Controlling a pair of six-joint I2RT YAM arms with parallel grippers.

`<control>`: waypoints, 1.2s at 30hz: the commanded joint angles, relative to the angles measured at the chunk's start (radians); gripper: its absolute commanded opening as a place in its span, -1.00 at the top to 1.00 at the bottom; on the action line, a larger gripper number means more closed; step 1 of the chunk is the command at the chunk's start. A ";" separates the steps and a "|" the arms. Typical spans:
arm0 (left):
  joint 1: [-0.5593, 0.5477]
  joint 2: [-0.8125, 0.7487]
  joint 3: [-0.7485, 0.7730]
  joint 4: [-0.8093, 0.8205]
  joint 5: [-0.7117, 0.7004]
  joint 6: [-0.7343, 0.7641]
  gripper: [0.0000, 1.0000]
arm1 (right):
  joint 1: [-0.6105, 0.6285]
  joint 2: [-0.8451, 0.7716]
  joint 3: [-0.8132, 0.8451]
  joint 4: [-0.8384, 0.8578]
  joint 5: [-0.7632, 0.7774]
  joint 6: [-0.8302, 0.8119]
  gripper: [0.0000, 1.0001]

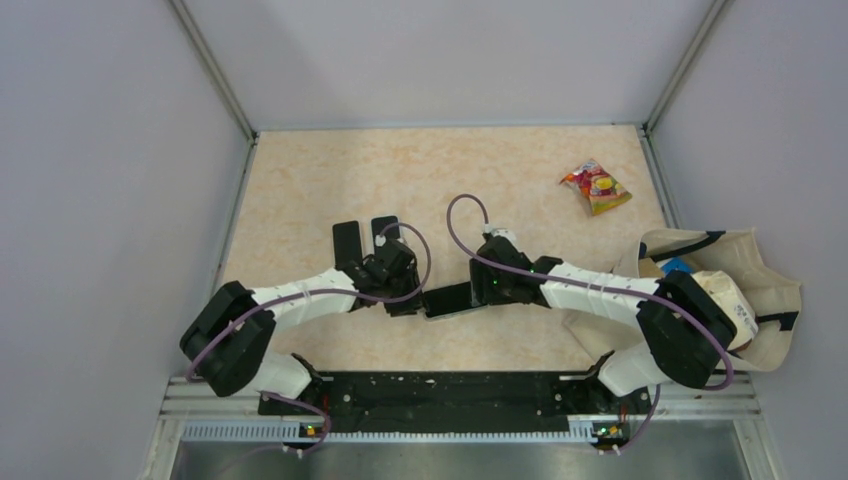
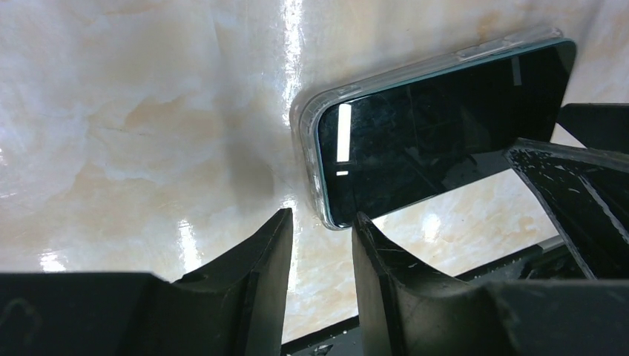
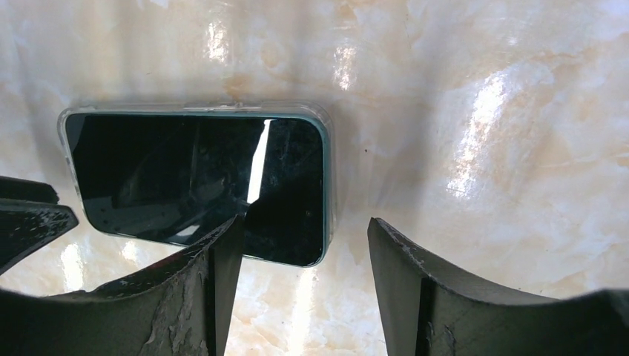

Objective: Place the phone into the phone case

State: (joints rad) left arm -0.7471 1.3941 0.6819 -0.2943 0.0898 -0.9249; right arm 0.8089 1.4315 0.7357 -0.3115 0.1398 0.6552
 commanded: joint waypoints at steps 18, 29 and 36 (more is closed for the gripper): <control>-0.106 0.204 0.131 -0.137 -0.185 0.016 0.32 | 0.029 -0.053 0.033 -0.012 0.062 0.005 -0.06; -0.106 0.180 0.136 -0.108 -0.171 0.014 0.29 | 0.028 -0.041 0.057 -0.020 0.034 0.002 0.50; -0.106 0.176 0.128 -0.062 -0.146 0.002 0.10 | 0.030 -0.030 0.039 -0.020 0.035 0.011 0.56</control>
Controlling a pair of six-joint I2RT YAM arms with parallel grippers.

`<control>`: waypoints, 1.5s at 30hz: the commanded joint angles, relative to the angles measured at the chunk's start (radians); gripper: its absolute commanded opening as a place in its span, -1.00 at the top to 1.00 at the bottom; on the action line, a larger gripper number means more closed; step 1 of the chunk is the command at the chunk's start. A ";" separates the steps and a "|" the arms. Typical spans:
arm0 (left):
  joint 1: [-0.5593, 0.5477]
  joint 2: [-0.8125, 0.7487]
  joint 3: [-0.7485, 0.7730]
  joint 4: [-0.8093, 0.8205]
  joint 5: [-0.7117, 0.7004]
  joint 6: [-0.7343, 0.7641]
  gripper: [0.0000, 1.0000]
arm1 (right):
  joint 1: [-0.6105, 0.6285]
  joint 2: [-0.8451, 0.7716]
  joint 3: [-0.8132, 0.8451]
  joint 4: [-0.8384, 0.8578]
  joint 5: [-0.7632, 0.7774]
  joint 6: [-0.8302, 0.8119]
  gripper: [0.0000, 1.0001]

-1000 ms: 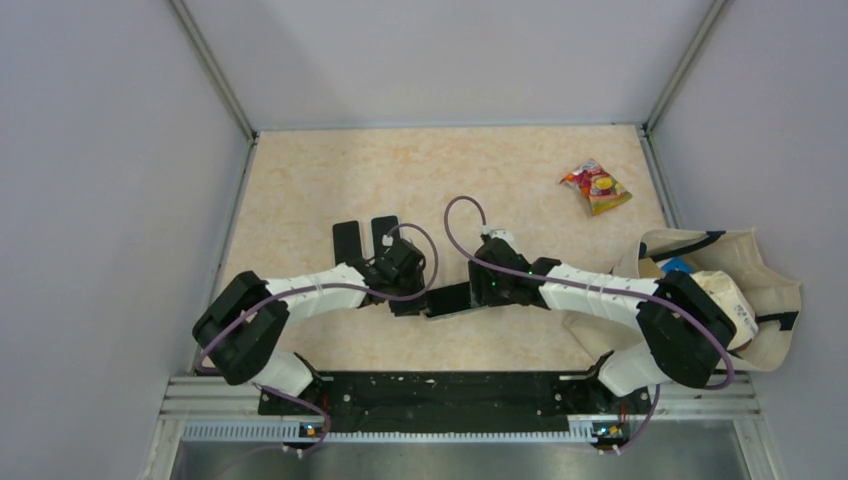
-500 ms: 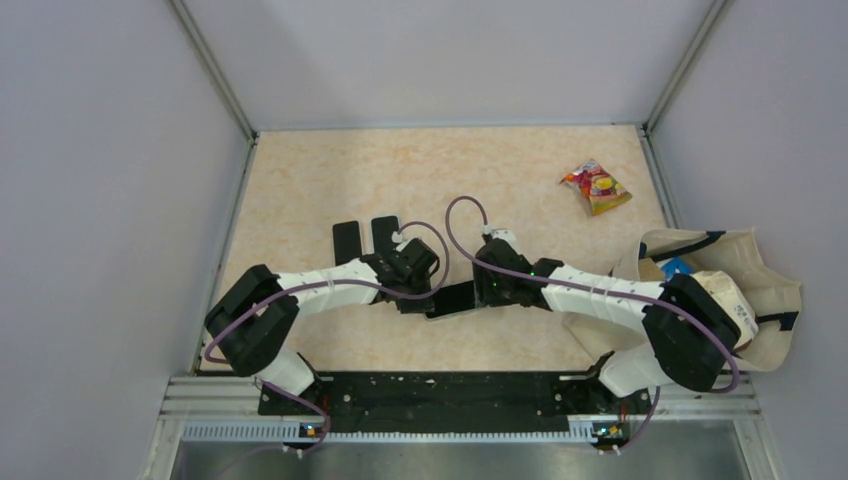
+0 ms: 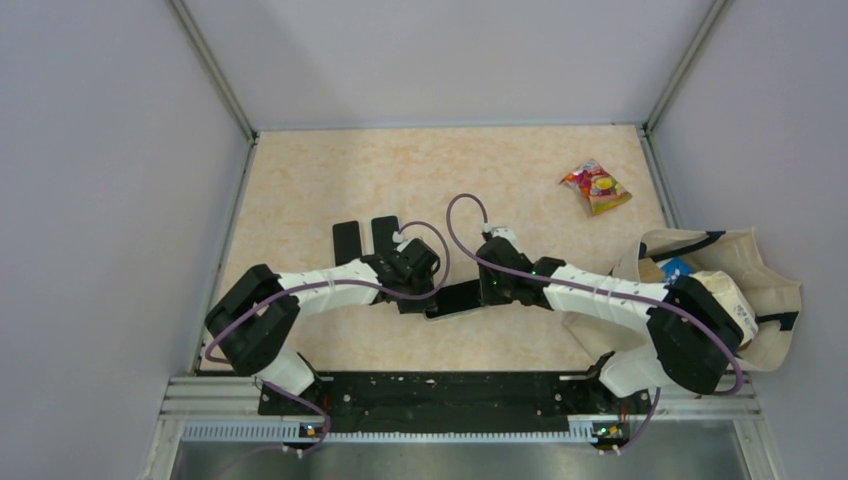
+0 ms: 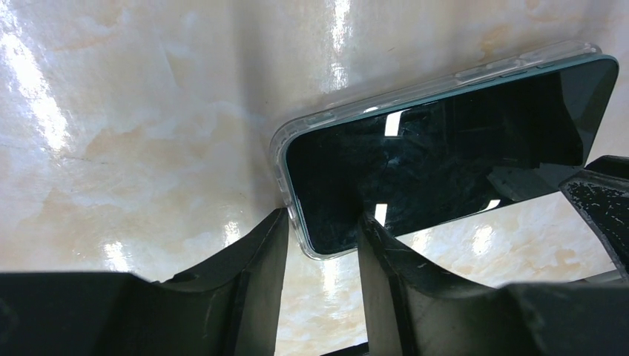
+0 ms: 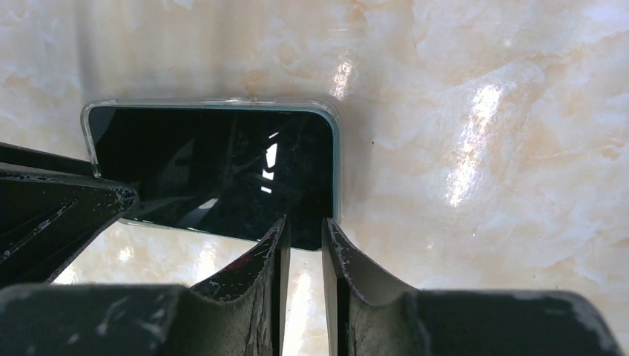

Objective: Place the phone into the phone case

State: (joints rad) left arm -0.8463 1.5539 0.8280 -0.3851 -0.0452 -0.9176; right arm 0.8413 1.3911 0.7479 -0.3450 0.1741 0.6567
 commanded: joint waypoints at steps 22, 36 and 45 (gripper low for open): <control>-0.004 0.034 -0.001 0.052 0.007 0.004 0.13 | 0.006 0.056 0.030 0.053 -0.039 0.025 0.82; -0.003 0.066 0.028 0.060 0.027 0.013 0.20 | 0.069 0.143 -0.025 0.145 -0.093 0.110 1.00; -0.002 0.072 0.030 0.054 0.023 0.014 0.21 | 0.070 0.075 -0.010 0.071 -0.020 0.105 0.84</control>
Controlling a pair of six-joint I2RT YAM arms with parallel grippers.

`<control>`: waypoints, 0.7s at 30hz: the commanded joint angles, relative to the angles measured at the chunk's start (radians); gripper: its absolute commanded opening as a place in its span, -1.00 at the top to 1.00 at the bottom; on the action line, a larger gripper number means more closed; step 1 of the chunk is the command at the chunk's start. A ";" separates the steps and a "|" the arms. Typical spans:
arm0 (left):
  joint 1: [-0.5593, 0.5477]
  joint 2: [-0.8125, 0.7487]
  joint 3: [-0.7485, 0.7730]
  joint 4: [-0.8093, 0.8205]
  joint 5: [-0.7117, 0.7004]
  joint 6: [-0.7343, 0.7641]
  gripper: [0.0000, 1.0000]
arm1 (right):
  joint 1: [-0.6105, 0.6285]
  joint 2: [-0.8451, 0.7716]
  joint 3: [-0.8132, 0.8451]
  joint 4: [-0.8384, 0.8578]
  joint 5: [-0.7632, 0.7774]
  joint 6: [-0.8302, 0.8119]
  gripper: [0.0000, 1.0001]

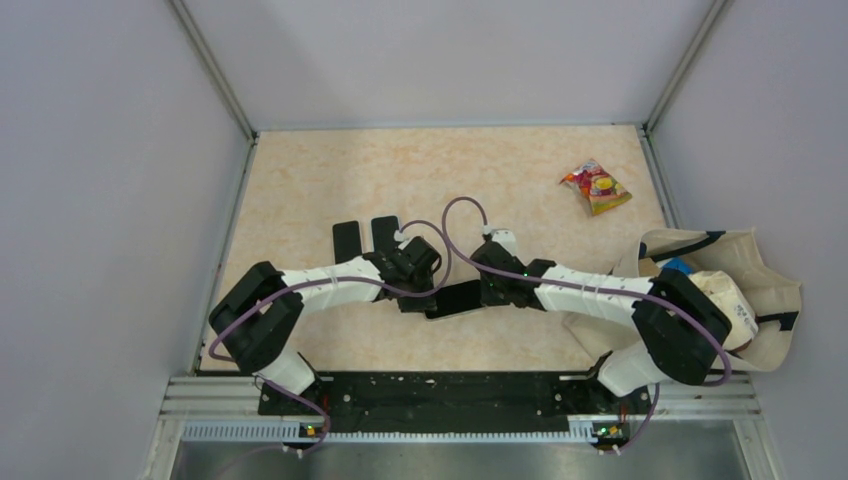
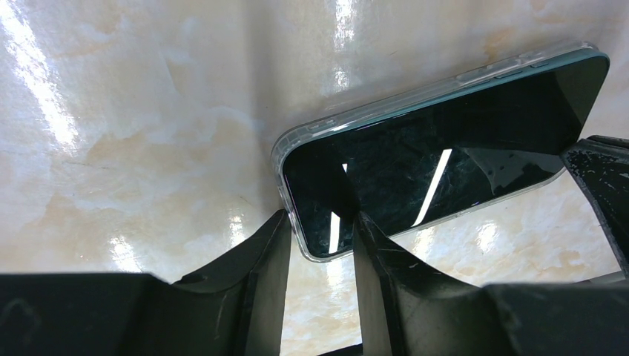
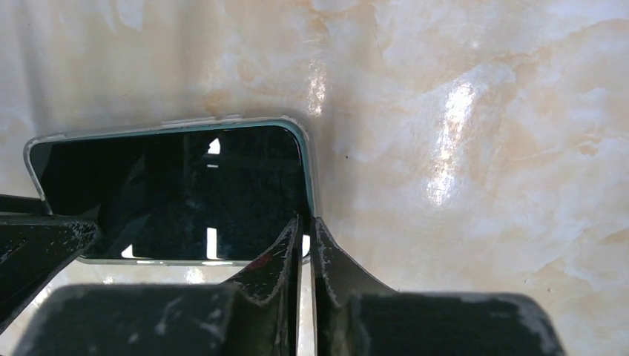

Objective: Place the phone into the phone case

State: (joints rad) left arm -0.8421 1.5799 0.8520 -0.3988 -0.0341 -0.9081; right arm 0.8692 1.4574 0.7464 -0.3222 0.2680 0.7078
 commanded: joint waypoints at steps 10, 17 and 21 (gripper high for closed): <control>0.028 0.062 0.030 0.053 -0.008 0.043 0.21 | -0.088 -0.094 0.093 -0.046 -0.118 -0.048 0.06; 0.067 0.118 0.091 0.037 -0.011 0.097 0.17 | -0.134 -0.042 0.060 0.055 -0.157 -0.061 -0.22; 0.080 0.132 0.097 0.038 -0.004 0.105 0.17 | -0.151 0.005 0.084 0.068 -0.130 -0.061 -0.22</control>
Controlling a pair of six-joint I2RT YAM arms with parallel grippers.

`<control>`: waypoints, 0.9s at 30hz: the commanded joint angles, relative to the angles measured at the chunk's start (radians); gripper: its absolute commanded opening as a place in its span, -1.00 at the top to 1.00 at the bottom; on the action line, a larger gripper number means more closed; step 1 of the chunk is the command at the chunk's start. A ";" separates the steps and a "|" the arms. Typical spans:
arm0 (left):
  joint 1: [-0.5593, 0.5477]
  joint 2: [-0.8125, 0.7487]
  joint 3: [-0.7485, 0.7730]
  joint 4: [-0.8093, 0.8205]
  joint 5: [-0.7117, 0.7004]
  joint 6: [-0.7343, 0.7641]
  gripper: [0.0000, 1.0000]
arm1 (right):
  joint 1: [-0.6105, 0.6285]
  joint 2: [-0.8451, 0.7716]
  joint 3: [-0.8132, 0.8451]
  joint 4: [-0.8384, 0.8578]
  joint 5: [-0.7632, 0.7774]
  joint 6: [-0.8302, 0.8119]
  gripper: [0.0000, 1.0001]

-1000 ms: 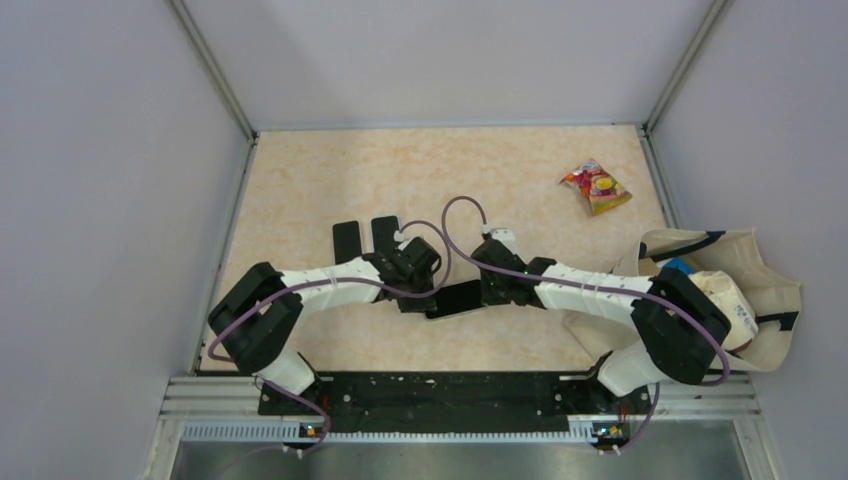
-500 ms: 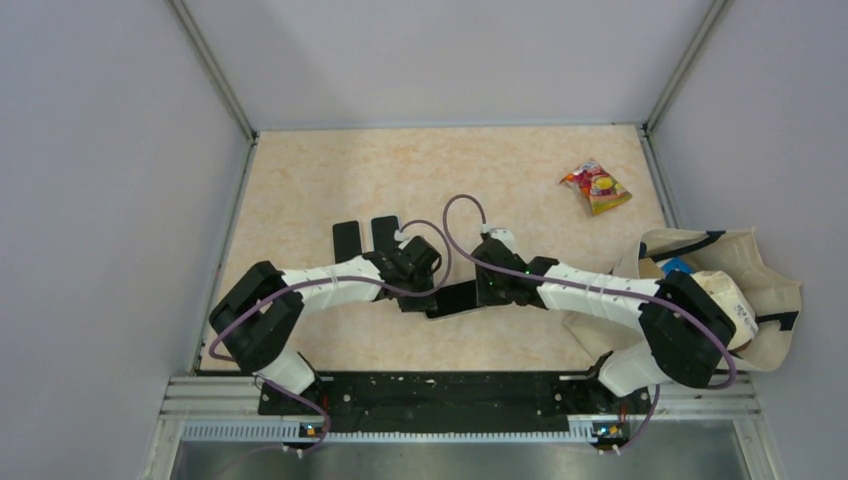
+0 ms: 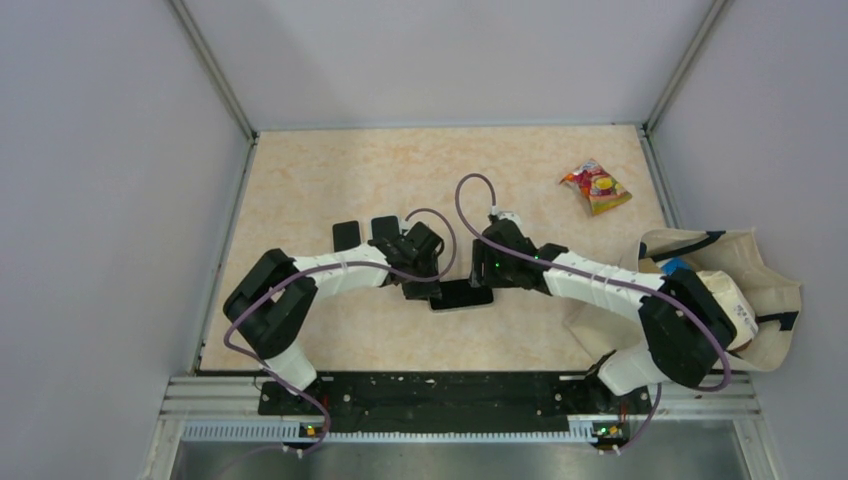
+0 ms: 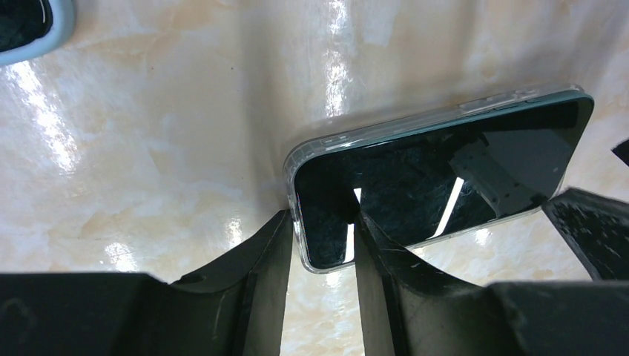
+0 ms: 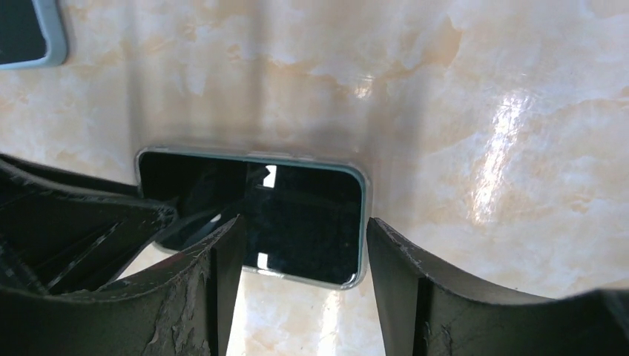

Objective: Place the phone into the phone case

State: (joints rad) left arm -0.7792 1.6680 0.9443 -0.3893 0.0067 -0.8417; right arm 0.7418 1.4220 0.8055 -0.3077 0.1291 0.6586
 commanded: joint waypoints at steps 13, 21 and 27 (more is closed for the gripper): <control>-0.048 -0.178 -0.094 -0.029 -0.062 -0.008 0.15 | -0.048 0.243 0.165 0.043 0.093 -0.056 -0.16; -0.155 -0.134 -0.088 0.054 -0.017 -0.115 0.31 | -0.044 0.296 0.160 0.025 0.045 -0.083 0.01; -0.152 -0.063 -0.093 0.134 0.026 -0.157 0.40 | -0.022 0.205 0.069 -0.011 0.024 -0.097 0.02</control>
State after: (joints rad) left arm -0.9379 1.5681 0.8471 -0.3313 0.0223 -0.9562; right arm 0.7063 1.6867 0.9463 -0.2672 0.1856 0.5789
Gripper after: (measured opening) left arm 0.309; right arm 0.491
